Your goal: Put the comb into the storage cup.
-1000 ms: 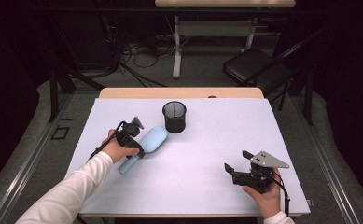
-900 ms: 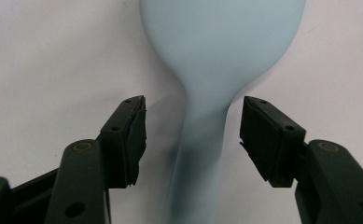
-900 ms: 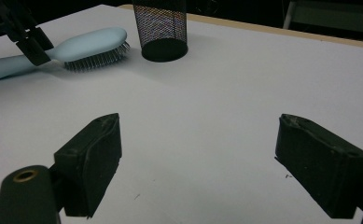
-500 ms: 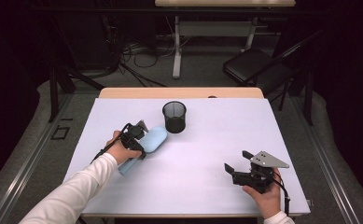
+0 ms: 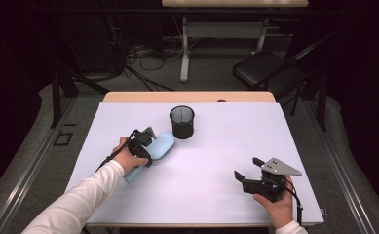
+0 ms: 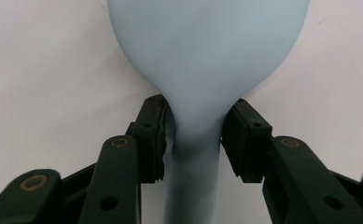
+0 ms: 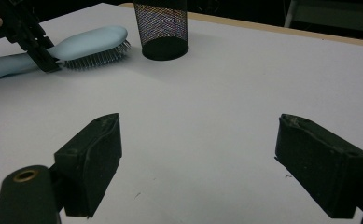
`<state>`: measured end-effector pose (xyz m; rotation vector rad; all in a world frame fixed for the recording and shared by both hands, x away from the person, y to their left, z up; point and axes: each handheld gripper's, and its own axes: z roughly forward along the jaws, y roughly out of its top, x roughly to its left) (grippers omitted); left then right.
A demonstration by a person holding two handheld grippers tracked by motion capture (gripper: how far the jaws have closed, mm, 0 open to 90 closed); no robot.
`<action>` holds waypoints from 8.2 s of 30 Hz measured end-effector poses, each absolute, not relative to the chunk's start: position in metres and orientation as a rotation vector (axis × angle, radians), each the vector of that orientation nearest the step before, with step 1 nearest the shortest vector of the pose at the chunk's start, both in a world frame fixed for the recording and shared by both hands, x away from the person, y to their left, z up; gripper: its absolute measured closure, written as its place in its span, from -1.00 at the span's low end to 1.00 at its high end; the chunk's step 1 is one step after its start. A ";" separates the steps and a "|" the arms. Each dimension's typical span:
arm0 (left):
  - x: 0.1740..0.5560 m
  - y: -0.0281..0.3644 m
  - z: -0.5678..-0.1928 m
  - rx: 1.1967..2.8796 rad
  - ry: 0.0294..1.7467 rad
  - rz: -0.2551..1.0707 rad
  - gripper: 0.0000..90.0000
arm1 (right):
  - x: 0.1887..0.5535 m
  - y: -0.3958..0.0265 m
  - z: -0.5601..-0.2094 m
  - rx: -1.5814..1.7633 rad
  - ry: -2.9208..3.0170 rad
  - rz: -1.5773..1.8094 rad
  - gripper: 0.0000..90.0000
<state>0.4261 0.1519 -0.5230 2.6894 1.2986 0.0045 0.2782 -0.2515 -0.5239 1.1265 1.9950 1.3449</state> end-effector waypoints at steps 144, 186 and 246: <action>0.398 0.169 -0.435 2.160 1.103 0.247 0.55 | 0.279 -0.250 -0.526 1.130 2.006 1.336 -0.69; 0.392 0.128 -0.424 1.911 0.921 0.361 0.55 | 0.282 -0.251 -0.528 1.128 2.007 1.336 -0.69; 0.387 0.129 -0.438 1.708 0.869 0.411 0.55 | 0.286 -0.238 -0.517 1.092 2.037 1.300 -0.69</action>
